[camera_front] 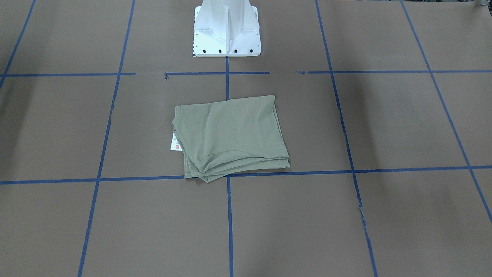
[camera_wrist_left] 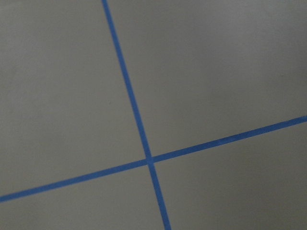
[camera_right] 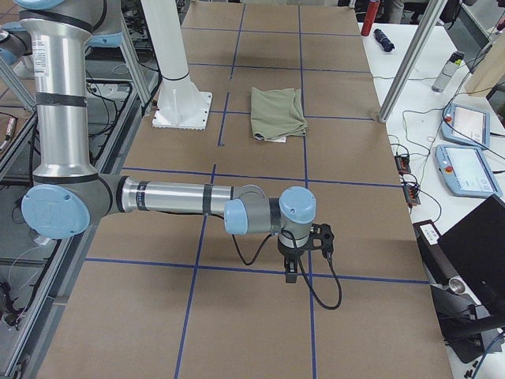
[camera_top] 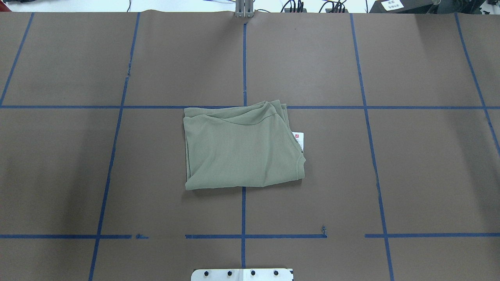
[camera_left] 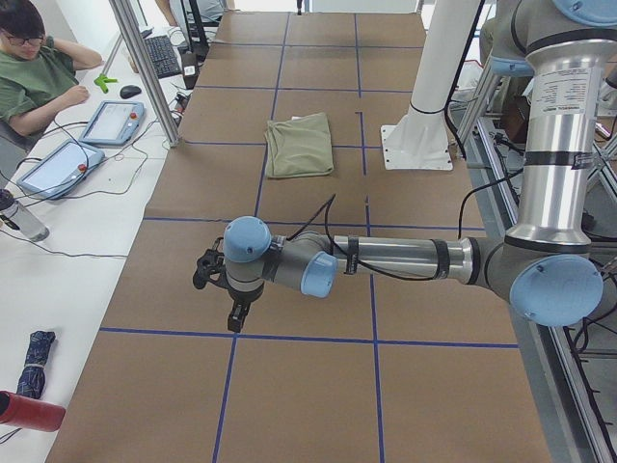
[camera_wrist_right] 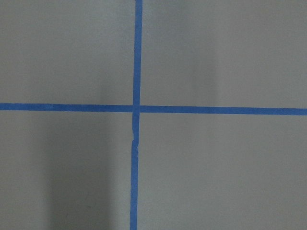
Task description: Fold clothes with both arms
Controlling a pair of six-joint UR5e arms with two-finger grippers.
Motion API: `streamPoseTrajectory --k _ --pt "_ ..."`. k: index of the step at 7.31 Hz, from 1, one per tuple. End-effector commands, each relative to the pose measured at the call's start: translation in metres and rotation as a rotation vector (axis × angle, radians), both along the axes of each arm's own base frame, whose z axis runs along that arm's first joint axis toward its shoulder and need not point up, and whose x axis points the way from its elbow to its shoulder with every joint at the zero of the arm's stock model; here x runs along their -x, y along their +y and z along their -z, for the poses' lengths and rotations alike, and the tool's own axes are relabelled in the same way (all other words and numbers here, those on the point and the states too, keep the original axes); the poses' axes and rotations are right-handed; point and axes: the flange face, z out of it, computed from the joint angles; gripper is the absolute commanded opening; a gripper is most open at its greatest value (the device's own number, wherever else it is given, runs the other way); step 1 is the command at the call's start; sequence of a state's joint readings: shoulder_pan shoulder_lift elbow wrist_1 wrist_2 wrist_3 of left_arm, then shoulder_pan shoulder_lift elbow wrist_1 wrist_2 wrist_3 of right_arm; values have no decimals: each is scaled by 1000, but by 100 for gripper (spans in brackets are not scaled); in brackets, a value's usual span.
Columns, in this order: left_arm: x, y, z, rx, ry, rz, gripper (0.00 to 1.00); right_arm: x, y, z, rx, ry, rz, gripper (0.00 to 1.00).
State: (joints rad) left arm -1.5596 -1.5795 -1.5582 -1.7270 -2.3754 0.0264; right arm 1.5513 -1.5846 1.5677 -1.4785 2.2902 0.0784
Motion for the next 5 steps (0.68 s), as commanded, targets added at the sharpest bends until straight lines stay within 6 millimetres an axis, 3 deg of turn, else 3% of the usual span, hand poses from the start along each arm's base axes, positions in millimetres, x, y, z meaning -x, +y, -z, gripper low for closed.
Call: streamPoseTrajectory --k 1,3,5 --pt "1 11 -9 96 3 -31 100 -25 10 4 35 -23 7 100" --pt "2 6 3 81 0 -27 100 -32 29 -10 50 -2 39 100" --pt "1 9 1 79 -4 -27 100 -31 42 -21 67 -9 41 100"
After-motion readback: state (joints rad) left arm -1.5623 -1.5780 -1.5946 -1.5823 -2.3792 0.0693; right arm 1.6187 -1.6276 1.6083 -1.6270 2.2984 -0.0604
